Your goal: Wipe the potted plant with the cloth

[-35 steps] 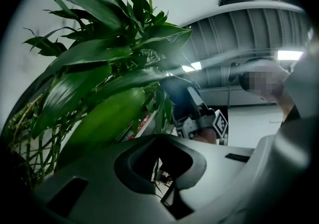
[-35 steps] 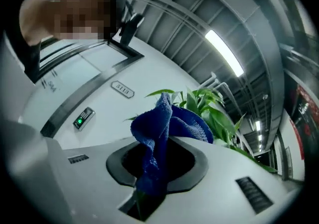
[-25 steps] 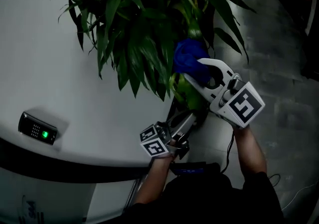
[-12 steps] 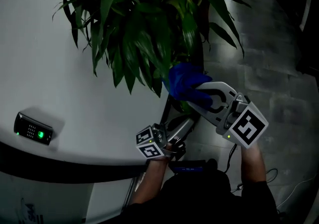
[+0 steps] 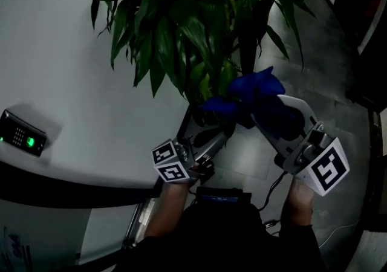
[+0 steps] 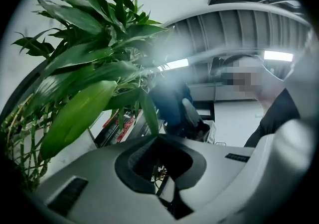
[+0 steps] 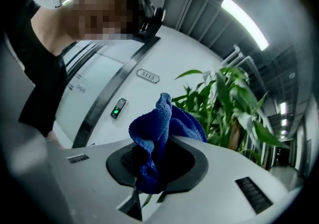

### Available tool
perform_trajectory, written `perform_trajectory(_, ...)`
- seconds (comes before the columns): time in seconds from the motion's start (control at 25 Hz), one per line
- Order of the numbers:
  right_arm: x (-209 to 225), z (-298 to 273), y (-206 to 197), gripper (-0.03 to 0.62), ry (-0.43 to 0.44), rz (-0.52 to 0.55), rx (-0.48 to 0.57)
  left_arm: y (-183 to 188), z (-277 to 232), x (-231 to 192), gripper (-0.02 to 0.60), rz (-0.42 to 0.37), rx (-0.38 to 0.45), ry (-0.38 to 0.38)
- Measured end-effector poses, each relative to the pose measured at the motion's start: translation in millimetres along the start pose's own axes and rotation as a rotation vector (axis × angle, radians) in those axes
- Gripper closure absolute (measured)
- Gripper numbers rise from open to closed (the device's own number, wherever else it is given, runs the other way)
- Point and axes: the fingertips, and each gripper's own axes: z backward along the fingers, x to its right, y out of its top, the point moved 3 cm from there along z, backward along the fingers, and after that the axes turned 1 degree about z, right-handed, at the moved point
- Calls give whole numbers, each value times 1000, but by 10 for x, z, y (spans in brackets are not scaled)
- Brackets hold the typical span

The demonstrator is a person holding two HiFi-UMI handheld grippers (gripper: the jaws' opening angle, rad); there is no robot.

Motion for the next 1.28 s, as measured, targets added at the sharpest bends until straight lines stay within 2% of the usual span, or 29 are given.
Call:
perform_trajectory(0.08,262,-74,217,500,-89,44,112,17,5,17,578,-8,7,-10)
perform_trajectory(0.16,401,-239,271,500,-111,53,156,32,22,36,578,-11,10,-18)
perform_trajectory(0.24,402,-448,150,499,-65,43,123,38,36,52,578,-11,13,-27)
perform_trajectory(0.36,228,-710,-203,499,55,2,-8,52,60,73,578,-11,20,-40)
perform_trajectory(0.48,-24,-792,-365,500,154,-61,-39,57,89,100,578,-20,17,-53)
perform_trajectory(0.6,-226,-740,-491,500,215,-97,-89,86,116,120,577,-14,30,-77)
perform_trajectory(0.72,-346,-636,-547,500,266,-189,-77,124,138,163,578,-13,49,-113)
perform_trajectory(0.88,-436,-475,-541,500,322,-324,2,124,128,215,577,-22,63,-160)
perform_trajectory(1.0,-465,-358,-556,500,330,-358,42,97,124,231,558,18,84,-197)
perform_trajectory(1.2,-262,-230,-496,500,233,-357,91,176,99,203,354,159,188,-260)
perform_trajectory(1.28,-137,-191,-407,500,181,-351,136,259,84,175,319,204,240,-271)
